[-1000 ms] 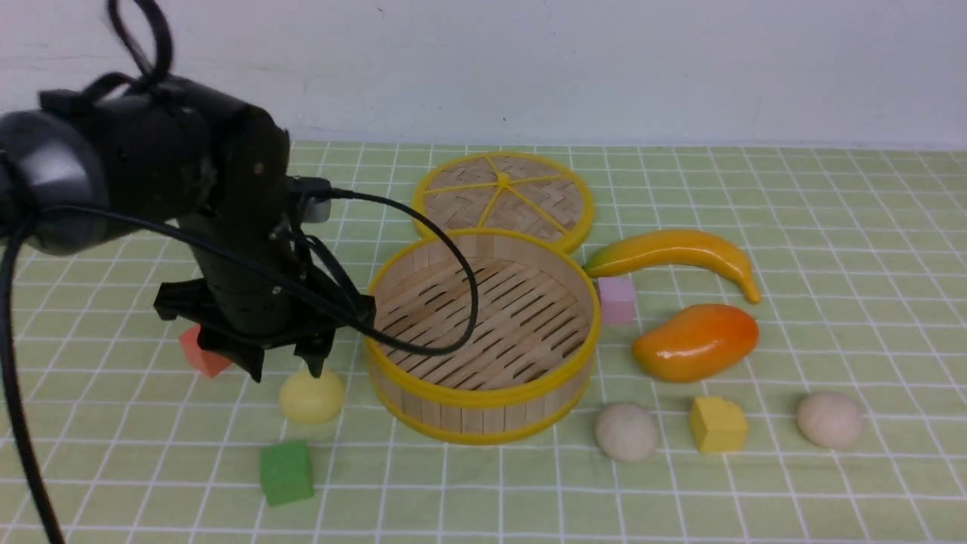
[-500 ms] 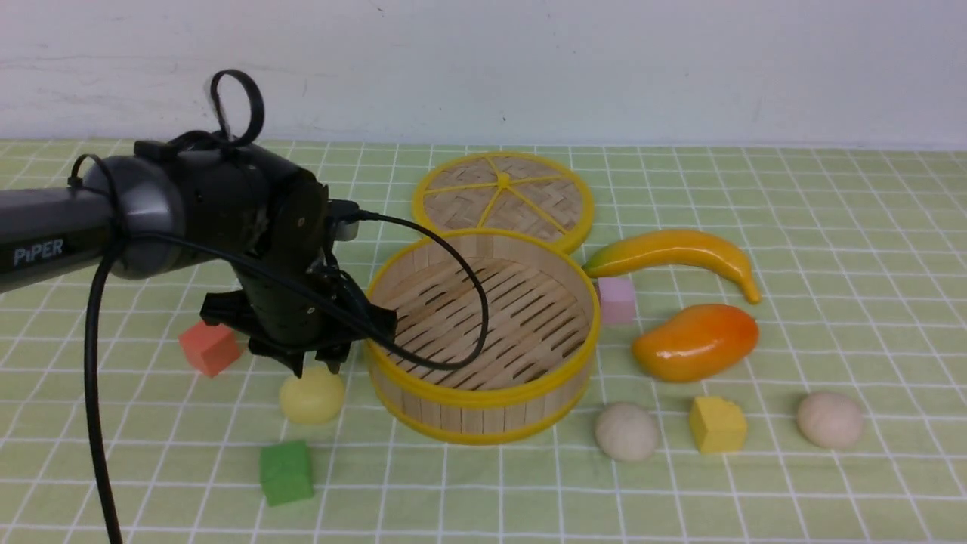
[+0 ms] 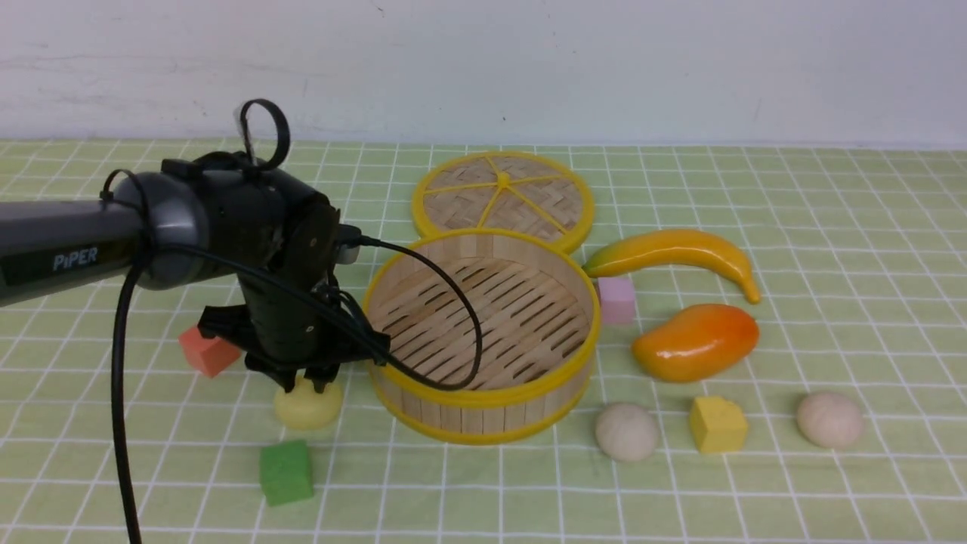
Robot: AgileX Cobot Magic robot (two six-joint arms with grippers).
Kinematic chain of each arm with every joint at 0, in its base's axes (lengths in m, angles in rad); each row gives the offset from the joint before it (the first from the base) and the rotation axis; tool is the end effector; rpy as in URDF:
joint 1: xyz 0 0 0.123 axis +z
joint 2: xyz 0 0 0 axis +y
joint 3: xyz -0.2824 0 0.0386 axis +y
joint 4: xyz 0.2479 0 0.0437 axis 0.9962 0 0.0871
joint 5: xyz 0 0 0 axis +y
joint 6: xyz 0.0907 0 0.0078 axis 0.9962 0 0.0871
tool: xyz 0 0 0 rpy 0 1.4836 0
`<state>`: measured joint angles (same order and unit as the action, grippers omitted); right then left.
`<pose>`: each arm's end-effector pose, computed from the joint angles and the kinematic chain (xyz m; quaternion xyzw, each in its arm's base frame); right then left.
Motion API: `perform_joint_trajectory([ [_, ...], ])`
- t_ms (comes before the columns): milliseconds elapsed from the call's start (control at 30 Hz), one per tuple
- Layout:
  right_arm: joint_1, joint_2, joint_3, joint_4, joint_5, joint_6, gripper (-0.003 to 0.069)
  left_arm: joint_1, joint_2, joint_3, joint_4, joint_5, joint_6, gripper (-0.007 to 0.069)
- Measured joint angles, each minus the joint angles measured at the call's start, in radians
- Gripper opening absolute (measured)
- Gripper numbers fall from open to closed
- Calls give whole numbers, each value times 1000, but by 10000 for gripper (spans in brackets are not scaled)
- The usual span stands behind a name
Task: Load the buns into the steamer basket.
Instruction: Use the left arm to grab a steamed stuffed bun
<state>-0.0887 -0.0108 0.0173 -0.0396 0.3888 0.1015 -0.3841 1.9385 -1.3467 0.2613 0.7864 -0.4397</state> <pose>0.0518 -0.0060 0.1729 0.0663 0.8044 -0.0131 0.5902 0.3713 -0.1321 0.1850 0.0509 0.9836 0.0401 0.1684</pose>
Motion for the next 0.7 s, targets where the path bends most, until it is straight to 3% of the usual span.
perform_joint_trajectory([
  [200,0,0,0,0,0,0,239,0,0,0,-1,-3,0,225],
  [433,0,0,0,0,0,0,239,0,0,0,-31,2,20,-9],
  [700,0,0,0,0,0,0,239,0,-6,-7,-67,21,56,-13],
])
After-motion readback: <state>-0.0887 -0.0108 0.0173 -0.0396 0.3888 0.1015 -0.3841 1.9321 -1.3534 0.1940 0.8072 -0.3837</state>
